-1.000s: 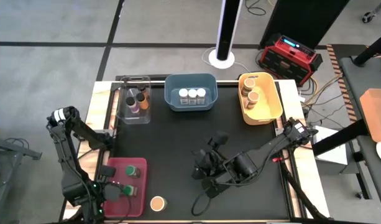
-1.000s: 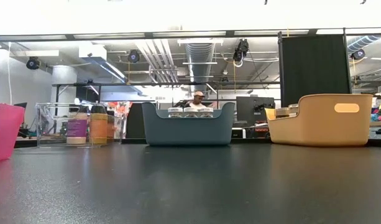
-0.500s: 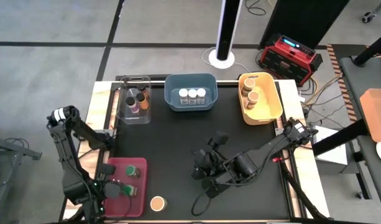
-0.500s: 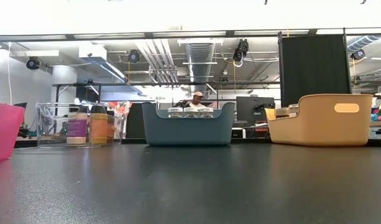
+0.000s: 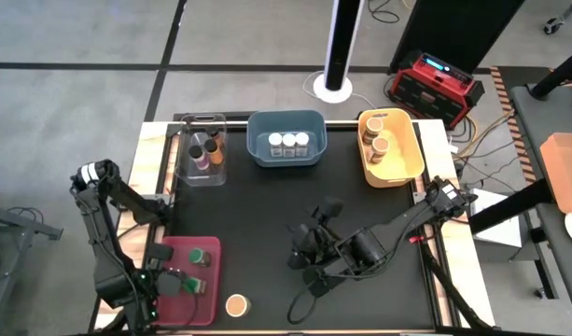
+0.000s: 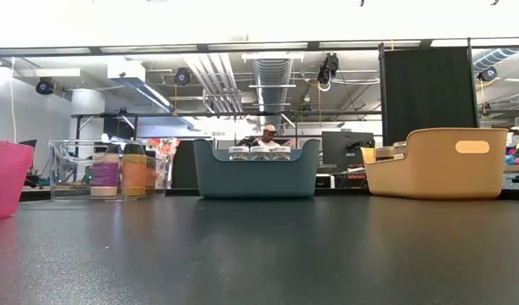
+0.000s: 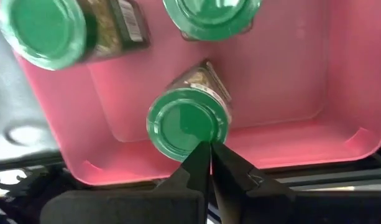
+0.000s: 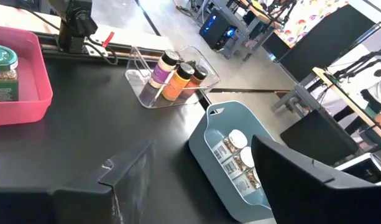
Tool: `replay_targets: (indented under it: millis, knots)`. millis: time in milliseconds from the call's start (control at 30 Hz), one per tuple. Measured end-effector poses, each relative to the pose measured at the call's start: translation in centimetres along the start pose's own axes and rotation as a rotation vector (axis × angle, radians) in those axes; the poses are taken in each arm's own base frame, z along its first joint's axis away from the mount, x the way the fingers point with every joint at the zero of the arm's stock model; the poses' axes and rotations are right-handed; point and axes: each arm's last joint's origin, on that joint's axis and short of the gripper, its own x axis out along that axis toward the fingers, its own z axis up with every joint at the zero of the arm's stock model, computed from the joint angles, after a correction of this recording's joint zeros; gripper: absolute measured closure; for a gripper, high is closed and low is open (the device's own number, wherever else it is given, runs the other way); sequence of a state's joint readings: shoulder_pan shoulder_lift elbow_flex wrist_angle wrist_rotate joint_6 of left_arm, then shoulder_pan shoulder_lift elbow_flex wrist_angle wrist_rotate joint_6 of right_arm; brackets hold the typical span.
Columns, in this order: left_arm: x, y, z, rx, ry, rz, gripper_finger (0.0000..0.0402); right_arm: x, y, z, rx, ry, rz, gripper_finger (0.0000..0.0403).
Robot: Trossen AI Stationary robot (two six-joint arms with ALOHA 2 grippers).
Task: Sort spices by type
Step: Adjust the green seasoning bottle
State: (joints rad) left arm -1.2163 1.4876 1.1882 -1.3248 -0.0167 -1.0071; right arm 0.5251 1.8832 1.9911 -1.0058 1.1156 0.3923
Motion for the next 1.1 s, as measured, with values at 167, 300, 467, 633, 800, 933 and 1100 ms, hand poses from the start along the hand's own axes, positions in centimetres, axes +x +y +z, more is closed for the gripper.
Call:
replay_targets:
  millis: [167, 300, 467, 633, 800, 933, 1100]
  knots:
    - [-0.5, 0.2, 0.0, 0.011, -0.032, 0.042, 0.0402, 0.0, 0.0, 0.0, 0.001, 0.0, 0.0, 0.0139]
    - [-0.5, 0.5, 0.0, 0.01, -0.053, 0.088, 0.0402, 0.0, 0.0, 0.0, 0.001, 0.0, 0.0, 0.0139]
    - [-0.5, 0.8, 0.3, -0.017, -0.136, 0.148, 0.0402, 0.0, 0.0, 0.0, 0.001, -0.001, 0.0, 0.016]
    - [-0.1, 1.0, 0.4, -0.051, -0.163, 0.167, 0.0402, 0.0, 0.0, 0.0, 0.002, -0.001, 0.001, 0.0186]
    - [0.7, 1.0, 0.2, -0.074, -0.109, 0.153, 0.0402, 0.0, 0.0, 0.0, 0.0, 0.0, 0.001, 0.0206]
    - [0.8, 1.0, 0.2, -0.076, -0.11, 0.14, 0.0402, 0.0, 0.0, 0.0, -0.002, 0.0, 0.001, 0.0215]
    - [0.8, 0.8, 0.3, -0.067, -0.117, 0.125, 0.0401, 0.0, 0.0, 0.0, -0.002, 0.0, 0.001, 0.0221]
